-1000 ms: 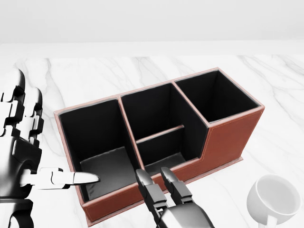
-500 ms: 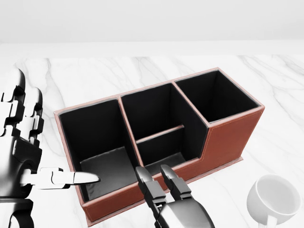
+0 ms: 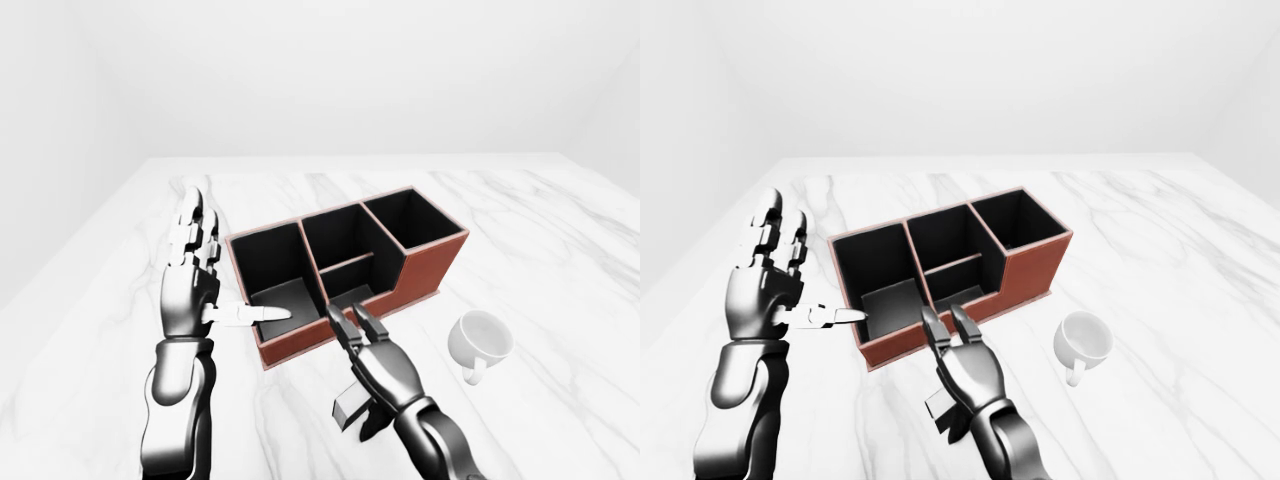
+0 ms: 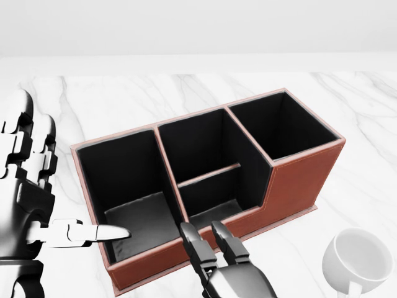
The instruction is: Pick up the book and place it in the front compartment of the caddy.
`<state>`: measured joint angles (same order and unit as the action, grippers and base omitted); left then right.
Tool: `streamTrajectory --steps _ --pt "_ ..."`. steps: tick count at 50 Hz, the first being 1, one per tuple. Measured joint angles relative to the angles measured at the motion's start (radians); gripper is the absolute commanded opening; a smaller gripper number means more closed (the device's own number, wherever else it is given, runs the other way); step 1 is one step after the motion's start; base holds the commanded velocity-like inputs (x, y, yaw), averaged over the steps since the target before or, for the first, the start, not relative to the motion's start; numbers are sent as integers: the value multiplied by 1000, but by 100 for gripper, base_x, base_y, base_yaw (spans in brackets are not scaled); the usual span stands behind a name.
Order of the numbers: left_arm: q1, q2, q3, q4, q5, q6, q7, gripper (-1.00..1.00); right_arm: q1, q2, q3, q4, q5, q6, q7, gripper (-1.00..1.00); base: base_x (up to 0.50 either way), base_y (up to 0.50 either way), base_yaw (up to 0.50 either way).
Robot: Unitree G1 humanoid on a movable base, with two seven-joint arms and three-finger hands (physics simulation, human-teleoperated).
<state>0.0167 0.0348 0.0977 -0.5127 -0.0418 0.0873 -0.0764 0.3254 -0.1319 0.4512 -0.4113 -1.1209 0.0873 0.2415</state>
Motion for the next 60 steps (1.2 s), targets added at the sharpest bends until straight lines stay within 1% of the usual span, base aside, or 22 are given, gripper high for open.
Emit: streamTrajectory --steps 22,47,48,49,50,51,60 --pt "0 0 -2 9 1 0 0 100 2 -2 8 81 7 0 -54 100 0 0 0" --pt "0 -1 -3 2 2 0 0 100 6 -7 18 107 7 0 -74 100 0 0 0" --pt "0 -1 -3 3 2 0 0 100 6 -7 18 108 7 0 -74 47 0 0 0" --pt "0 -1 -3 3 2 0 0 100 6 -7 18 109 7 0 -76 -17 0 0 0" --pt "0 0 -3 4 2 0 0 100 6 -7 18 110 7 0 -77 -17 0 0 0" --pt "0 0 -3 4 2 0 0 100 5 -8 17 110 5 0 -78 -100 0 0 0" --pt "-2 0 -1 4 1 0 0 100 1 -14 11 102 -8 0 -67 -100 0 0 0"
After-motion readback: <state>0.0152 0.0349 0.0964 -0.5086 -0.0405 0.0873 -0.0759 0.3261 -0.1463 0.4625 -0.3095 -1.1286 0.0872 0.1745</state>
